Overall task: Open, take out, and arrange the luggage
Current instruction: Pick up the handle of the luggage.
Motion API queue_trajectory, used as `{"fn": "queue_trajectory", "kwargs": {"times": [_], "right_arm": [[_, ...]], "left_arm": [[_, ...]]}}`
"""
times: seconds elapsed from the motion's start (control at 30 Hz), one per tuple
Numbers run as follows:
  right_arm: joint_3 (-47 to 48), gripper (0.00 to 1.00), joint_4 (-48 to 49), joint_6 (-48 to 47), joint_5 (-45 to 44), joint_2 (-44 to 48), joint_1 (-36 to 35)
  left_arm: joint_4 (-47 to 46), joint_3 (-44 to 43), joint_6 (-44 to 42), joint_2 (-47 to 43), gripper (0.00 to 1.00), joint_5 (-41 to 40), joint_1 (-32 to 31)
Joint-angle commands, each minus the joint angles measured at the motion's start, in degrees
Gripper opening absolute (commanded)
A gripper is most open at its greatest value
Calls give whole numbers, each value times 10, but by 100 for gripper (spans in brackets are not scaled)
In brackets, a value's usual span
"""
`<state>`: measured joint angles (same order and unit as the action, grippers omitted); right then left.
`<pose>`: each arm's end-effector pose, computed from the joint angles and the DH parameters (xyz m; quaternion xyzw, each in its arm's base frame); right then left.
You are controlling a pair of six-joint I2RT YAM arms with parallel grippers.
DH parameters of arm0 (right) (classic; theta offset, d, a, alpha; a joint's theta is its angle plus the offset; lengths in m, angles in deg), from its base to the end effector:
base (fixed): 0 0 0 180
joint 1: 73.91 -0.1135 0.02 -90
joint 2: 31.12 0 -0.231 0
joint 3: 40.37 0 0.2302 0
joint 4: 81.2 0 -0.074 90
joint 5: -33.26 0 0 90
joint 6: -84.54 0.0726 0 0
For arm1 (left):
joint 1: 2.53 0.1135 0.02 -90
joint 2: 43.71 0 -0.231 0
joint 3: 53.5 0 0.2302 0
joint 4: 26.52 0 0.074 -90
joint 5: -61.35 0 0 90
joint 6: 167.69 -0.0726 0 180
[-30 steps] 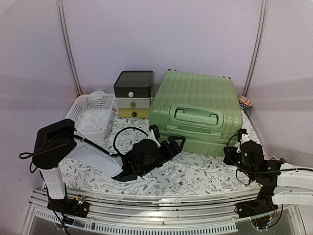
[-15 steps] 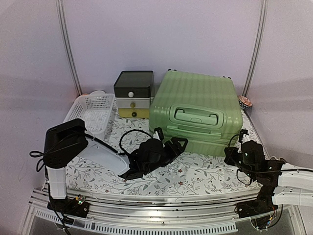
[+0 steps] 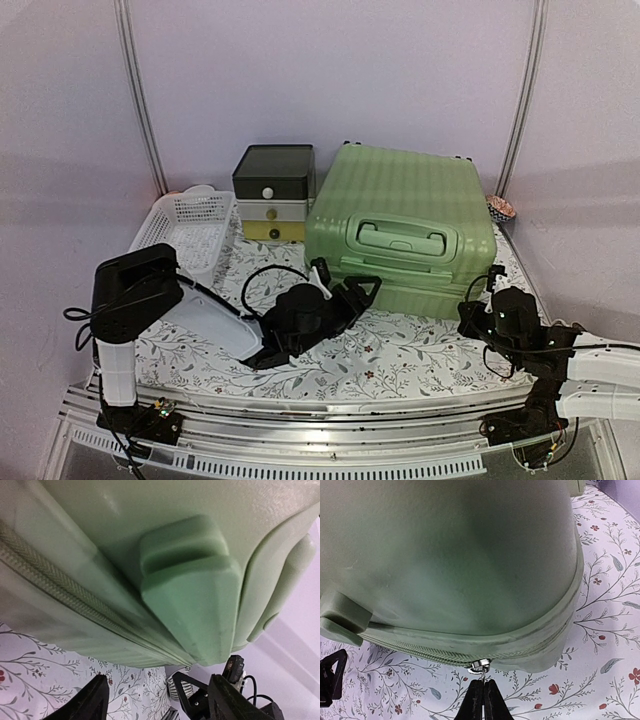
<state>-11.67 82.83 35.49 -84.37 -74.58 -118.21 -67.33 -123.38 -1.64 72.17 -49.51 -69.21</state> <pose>0.1622 0.1113 0.1431 0.0934 0.8471 0.1725 0.4939 0.1908 -0.3773 0.1429 -0.1810 0.7138 -0.5857 0.3386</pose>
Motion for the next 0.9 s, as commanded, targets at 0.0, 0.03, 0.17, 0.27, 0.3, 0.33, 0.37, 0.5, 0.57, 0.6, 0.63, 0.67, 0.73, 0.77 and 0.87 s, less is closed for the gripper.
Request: {"fn": "queue_trajectory", "kwargs": {"times": [0.0,0.03,0.17,0.27,0.3,0.33,0.37,0.5,0.57,0.6,0.63,0.67,0.73,0.77,0.87], "right_arm": [[4,3,-10,-5,-4,-5,5],[4,3,-11,-6,-4,-5,5],[4,3,-10,-8,-1,-6,5],[4,3,-10,-9,0,-6,5],[4,3,-10,-8,1,-6,5],[5,3,-10,-8,1,-6,5],[5,3,-10,-9,1,-7,5],[5,3,-10,-10,4,-7,5],[5,3,-10,-10,5,-7,5],[5,3,-10,-10,6,-7,5],[5,3,-10,-11,7,-7,5],[5,3,-10,-12,9,-6,5],[6,3,-10,-12,11,-6,5],[6,3,-9,-13,12,-7,5],[5,3,-9,-14,13,-7,5]], "left_arm": [[-41,1,-14,-12,70,-12,4],[-41,-3,-17,-10,70,-12,5],[-41,-20,-19,0,73,-10,7],[-38,-27,-14,8,75,-8,12],[-34,-32,-12,10,75,-5,14],[-31,-34,-7,13,75,-3,16],[-29,-36,-3,16,75,-1,18],[-27,-43,15,29,75,8,25],[-26,-47,19,34,75,10,27],[-25,-48,21,37,74,11,28],[-25,-50,22,39,74,12,29],[-25,-52,23,41,73,12,31],[-28,-56,23,44,72,14,32],[-30,-58,22,46,71,15,34],[-44,-60,18,48,63,16,36]]}}
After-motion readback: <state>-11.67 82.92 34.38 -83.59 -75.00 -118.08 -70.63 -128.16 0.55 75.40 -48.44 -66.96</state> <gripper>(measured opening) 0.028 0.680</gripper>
